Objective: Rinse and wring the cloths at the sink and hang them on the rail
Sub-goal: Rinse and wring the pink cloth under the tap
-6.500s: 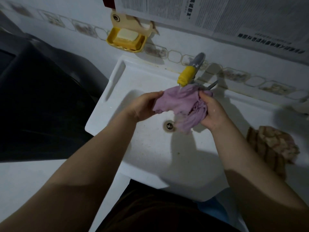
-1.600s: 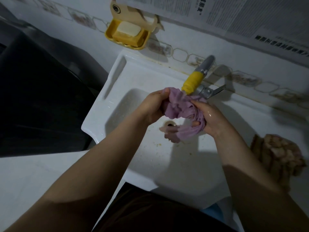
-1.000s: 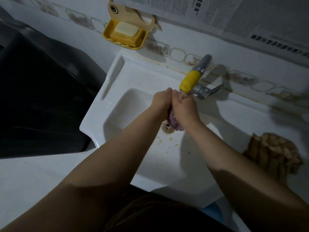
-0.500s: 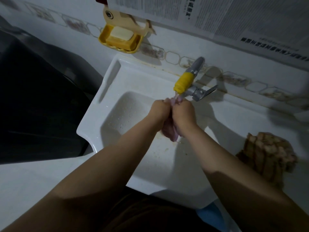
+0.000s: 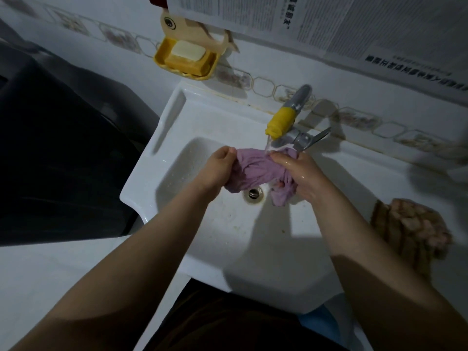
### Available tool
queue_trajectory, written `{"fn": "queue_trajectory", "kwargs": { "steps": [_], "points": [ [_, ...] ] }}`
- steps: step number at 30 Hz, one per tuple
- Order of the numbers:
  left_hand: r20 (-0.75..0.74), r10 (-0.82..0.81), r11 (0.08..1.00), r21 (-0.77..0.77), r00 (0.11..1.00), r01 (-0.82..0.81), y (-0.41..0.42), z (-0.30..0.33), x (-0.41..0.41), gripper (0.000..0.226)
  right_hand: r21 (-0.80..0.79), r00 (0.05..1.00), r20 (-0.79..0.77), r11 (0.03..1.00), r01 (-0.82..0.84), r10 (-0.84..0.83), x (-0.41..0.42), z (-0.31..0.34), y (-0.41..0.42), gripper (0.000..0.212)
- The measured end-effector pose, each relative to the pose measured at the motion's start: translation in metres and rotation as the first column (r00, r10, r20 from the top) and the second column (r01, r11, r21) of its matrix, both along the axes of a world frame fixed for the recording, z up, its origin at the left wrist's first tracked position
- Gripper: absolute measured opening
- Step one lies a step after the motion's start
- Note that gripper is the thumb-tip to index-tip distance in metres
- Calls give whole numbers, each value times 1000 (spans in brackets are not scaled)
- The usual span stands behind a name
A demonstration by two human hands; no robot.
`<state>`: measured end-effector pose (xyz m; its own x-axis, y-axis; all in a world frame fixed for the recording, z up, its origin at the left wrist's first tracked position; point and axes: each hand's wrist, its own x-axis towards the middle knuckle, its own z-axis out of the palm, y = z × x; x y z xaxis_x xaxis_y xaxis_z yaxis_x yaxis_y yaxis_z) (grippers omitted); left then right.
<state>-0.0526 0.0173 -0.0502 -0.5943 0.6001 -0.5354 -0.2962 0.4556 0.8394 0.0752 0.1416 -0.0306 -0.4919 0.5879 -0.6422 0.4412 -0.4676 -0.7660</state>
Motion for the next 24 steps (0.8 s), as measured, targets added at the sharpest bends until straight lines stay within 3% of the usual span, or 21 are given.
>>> {"fn": "queue_trajectory", "kwargs": {
  "steps": [6,9,11,15,18,21,24],
  "points": [
    [5,-47,999,22,999,47,7,16,4,29,104,997,-49,992,66,-61,-2,0,2,16],
    [-121,-43,998,-55,992,36,19,16,16,25,486,991,133,869,-97,36,-11,1,-21,34],
    [-89,-33,998,-48,996,28,25,17,26,26,577,961,257,783,-235,99,-19,2,-40,46],
    [-112,-106,991,-90,988,97,35,25,47,38,603,927,373,771,-205,-45,-27,3,-25,44],
    [-168,-104,991,-101,980,88,37,23,36,39,618,928,373,743,-256,10,-28,3,-33,41],
    [8,-43,997,-70,999,43,29,28,33,40,635,923,382,712,-298,45,-25,-2,-40,38],
    [118,-82,996,46,990,77,27,35,43,36,518,914,402,808,-281,60,-21,-12,-13,40]
  ]
}}
